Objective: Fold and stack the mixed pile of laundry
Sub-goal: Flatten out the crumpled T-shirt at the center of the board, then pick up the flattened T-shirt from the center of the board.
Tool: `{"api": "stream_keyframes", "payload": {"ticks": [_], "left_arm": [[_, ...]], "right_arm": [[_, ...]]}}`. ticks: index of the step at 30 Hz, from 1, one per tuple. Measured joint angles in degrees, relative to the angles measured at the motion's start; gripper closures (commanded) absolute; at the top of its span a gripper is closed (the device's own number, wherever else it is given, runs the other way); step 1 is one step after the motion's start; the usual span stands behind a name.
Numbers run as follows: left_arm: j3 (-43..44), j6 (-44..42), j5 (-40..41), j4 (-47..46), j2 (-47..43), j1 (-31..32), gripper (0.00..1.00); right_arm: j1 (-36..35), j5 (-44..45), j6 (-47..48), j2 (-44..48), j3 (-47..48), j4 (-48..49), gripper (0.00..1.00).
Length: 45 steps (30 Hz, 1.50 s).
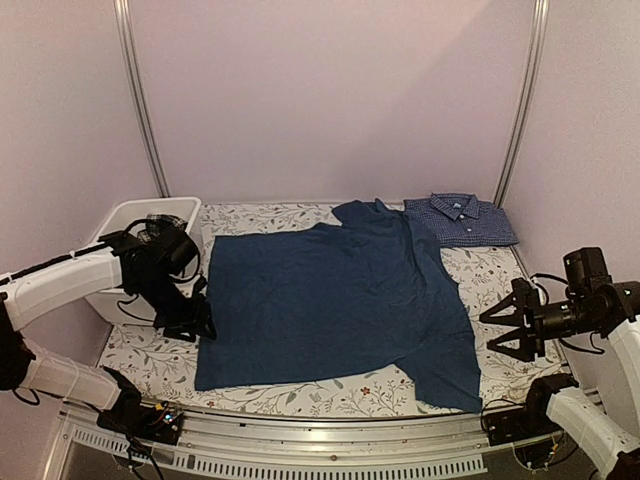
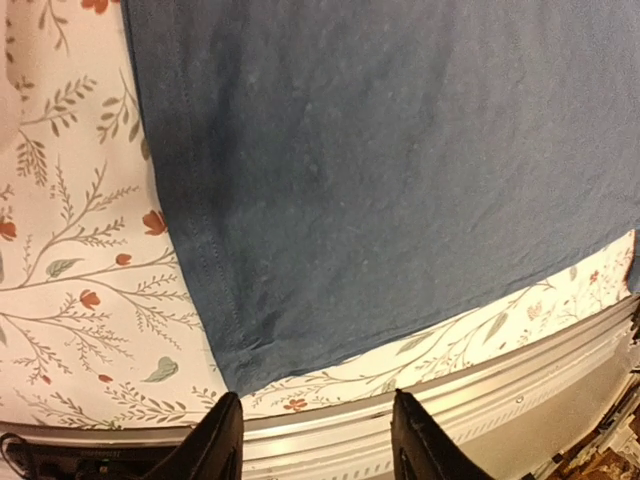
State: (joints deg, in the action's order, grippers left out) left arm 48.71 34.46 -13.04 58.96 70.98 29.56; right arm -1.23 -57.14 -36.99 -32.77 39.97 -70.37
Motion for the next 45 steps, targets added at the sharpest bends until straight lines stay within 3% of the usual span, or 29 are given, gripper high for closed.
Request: {"api": "stream_keyframes", "payload": {"ticks": [6,9,16,24,30,36,39,42,45], "left_arm": [[4.0,0.1,-0.2,-3.4,-0.5,0.0,0.46],[6.1,-0.3,-0.3,-6.2,1.4,0.0,0.45],[10.3,-3.1,0.4,-13.0,9.1,-0.1,0.45],[11.2,-6.0,0.8,-17.7,16.7,-3.6,0.45],[12.4,-6.7,0.3,-20.1,19.0,-4.7,0.45],[12.5,-6.6,0.2,-21.4,21.3,-4.9,0.46],[12.5,-5.8,0.3,-21.9,22.9,-4.9,0.50],[12.5,-5.0,0.8,-22.2,24.6,-4.9,0.69],[12.3,-4.0,1.7,-22.1,27.0,-5.1,0.75]], "right_arm": [[-0.1,10.8,7.1,-10.3,6.6,9.4,0.57],[-0.2,19.5,8.7,-20.8,8.2,16.9,0.64],[-0.2,32.3,14.3,-49.5,16.8,31.4,0.65],[-0.2,35.4,20.9,-68.3,27.2,37.4,0.64],[-1.3,35.7,25.0,-76.5,31.9,37.5,0.58],[-3.4,35.9,27.5,-79.1,32.0,36.9,0.59],[-4.2,37.3,28.5,-79.4,32.0,37.0,0.73],[-4.4,39.1,29.3,-79.4,31.6,37.2,0.94],[-4.4,42.0,29.1,-79.1,30.4,38.1,1.00]]}}
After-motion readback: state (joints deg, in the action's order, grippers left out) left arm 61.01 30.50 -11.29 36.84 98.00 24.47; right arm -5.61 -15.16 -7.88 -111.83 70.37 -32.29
